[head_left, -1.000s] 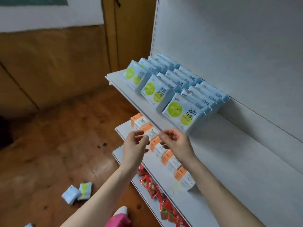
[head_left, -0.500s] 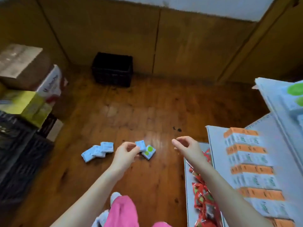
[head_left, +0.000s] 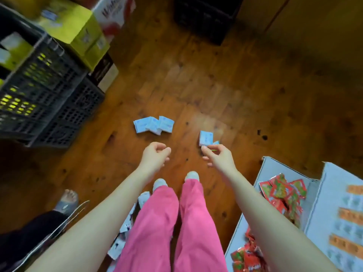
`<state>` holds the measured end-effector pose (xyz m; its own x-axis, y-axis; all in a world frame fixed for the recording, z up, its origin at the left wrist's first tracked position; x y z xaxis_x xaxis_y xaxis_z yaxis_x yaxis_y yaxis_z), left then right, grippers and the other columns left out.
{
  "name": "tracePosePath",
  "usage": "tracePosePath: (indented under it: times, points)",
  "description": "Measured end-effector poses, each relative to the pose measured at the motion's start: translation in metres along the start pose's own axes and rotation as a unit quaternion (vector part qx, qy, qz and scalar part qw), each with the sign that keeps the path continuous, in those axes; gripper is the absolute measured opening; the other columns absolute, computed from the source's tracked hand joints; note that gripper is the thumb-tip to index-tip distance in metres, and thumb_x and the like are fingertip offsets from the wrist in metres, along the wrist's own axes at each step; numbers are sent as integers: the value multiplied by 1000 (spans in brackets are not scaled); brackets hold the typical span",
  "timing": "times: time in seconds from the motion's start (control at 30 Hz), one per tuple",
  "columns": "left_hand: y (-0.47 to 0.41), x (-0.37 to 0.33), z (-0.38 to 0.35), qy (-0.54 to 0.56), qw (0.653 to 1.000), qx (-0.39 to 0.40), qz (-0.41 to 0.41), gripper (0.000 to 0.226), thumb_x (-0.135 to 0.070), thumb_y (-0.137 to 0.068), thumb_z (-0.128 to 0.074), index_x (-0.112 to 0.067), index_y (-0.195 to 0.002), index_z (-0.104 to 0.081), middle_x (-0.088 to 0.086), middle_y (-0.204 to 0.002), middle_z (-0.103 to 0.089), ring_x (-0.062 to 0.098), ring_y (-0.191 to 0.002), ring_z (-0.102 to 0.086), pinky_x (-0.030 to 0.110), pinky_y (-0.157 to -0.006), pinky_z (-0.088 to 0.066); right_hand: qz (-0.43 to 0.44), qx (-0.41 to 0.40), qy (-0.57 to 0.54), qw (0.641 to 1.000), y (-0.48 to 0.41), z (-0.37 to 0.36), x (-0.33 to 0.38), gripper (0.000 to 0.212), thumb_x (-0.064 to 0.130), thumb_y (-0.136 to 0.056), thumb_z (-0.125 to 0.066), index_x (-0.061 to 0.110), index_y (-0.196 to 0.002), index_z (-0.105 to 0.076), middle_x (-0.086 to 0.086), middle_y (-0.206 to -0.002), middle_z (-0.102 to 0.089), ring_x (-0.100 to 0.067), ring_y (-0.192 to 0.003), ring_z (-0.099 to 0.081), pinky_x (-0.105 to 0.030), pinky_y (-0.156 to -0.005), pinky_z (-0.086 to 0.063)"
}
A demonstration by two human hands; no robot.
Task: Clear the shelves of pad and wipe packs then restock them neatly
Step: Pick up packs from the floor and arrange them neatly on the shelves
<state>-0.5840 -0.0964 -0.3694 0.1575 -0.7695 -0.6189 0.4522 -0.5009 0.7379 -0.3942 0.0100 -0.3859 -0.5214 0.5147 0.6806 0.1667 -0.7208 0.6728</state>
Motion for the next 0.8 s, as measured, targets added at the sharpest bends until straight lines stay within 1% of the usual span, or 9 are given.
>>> tracePosePath:
  times: [0.1,0.23,0.3,0.37,0.47,0.53,0.63,0.73,0.8]
  points:
    - [-40,20,6,10,999,-32,38,30,-17,-94,-52,-7,-122,-52,10,-112,-58,15,-83,-60,21,-67,-47,-47,34,-5,998,-48,-30,-21,41,23,-88,-64,-1,-120,-53,-9,-105,-59,-14,-74,-63,-27,-64,-52]
    - [-102,48,10,33,995,-78,56,30,-17,-94,-51,-7,-123,-51,8,-109,-57,9,-78,-57,20,-67,-47,-83,63,-4,995,-114,-69,-50,44,24,-89,-63,1,-124,-49,-11,-115,-57,-19,-85,-62,-29,-69,-53]
    - [-136,69,8,49,992,-92,72,31,-17,-94,-52,-6,-123,-51,9,-109,-58,13,-82,-58,25,-71,-49,-84,72,2,994,-146,-89,-65,43,22,-89,-63,1,-123,-49,-6,-107,-55,-20,-87,-61,-28,-67,-52]
    - [-177,93,2,62,990,-100,79,32,-18,-94,-53,-6,-123,-51,10,-110,-59,16,-88,-60,31,-82,-50,-81,77,9,994,-183,-109,-84,42,22,-88,-64,2,-122,-49,-3,-102,-54,-19,-86,-62,-26,-66,-52]
    - [-250,139,-11,70,988,-102,93,36,-22,-93,-54,-9,-126,-50,9,-116,-58,19,-100,-60,34,-90,-50,-74,89,33,993,-249,-145,-122,42,21,-87,-66,3,-121,-50,2,-92,-55,-16,-77,-62,-26,-64,-52]
    - [-305,172,-19,61,987,-108,102,40,-26,-92,-56,-10,-128,-49,9,-125,-55,23,-110,-57,39,-96,-48,-62,87,55,993,-297,-169,-149,42,21,-85,-67,3,-119,-51,4,-88,-56,-12,-74,-62,-29,-66,-53]
    - [-386,221,-27,52,984,-121,121,50,-31,-90,-59,-9,-133,-46,11,-132,-51,26,-118,-53,43,-100,-46,-18,84,105,991,-368,-203,-181,47,26,-83,-70,3,-121,-53,-5,-101,-61,-20,-92,-64,-36,-79,-53]
    - [-461,258,-33,45,982,-137,119,59,-34,-88,-61,-5,-136,-42,14,-135,-49,28,-120,-51,42,-102,-43,56,92,170,980,-436,-236,-197,47,26,-83,-70,5,-121,-54,-2,-108,-58,-13,-98,-56,-25,-84,-44]
    - [-503,276,-38,51,981,-149,112,65,-35,-87,-62,-3,-139,-38,14,-139,-45,28,-122,-49,38,-102,-42,102,95,204,969,-478,-257,-201,49,23,-83,-69,4,-124,-52,-5,-117,-59,-12,-101,-54,-24,-89,-41]
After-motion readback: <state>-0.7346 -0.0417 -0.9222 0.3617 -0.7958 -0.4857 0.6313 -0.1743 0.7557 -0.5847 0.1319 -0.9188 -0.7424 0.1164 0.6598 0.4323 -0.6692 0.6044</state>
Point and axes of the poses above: each hand's wrist, its own y-axis away from the middle knuckle, its own z-axis out of the back of the hand, x = y × z, the point moved 9 cm from there along -y, towards the middle knuckle
